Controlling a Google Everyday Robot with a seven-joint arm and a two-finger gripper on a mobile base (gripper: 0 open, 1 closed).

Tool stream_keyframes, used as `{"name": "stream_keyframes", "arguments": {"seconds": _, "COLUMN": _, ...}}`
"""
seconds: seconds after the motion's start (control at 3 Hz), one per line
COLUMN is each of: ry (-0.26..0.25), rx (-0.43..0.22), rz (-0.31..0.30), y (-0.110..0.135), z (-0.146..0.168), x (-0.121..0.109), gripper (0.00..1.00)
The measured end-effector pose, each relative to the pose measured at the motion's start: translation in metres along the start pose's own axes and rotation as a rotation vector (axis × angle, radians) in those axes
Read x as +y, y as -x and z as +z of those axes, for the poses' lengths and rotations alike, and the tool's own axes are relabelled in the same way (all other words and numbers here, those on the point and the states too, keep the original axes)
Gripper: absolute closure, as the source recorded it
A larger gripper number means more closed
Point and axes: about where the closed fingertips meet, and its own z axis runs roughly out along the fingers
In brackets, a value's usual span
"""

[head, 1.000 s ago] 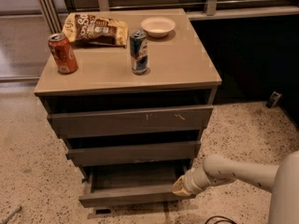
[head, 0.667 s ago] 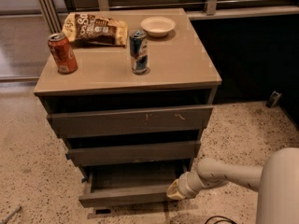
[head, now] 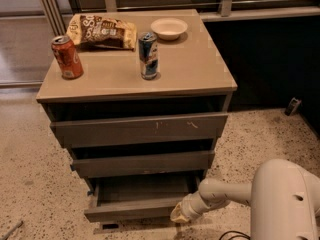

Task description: Close bottom drawer

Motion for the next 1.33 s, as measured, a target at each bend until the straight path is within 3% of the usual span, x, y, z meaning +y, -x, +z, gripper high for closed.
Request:
{"name": "stream_keyframes", "arguments": {"seconds": 0.33, "ry": 0.000, "rx": 0.000, "rz": 0.000, "y": 0.000, "z": 0.000, "x": 0.000, "gripper": 1.00}}
{"name": "stream_keyframes", "arguments": {"seconds": 0.67, "ry": -0.044, "rx": 0.030, "rz": -0.043, "y": -0.006, "z": 0.006, "x": -0.006, "gripper": 1.00}}
{"name": "stream_keyframes", "arguments": {"seconds": 1.0, "ry": -0.183, "rx": 0.050, "rz": -0.138, "y": -0.016, "z": 0.015, "x": -0.027, "gripper": 1.00}}
{"name": "stream_keyframes", "arguments": {"seconds": 1.33, "ry": -0.271, "rx": 0.040, "rz": -0.183, "y": -0.020, "z": 0.017, "x": -0.042, "gripper": 1.00}}
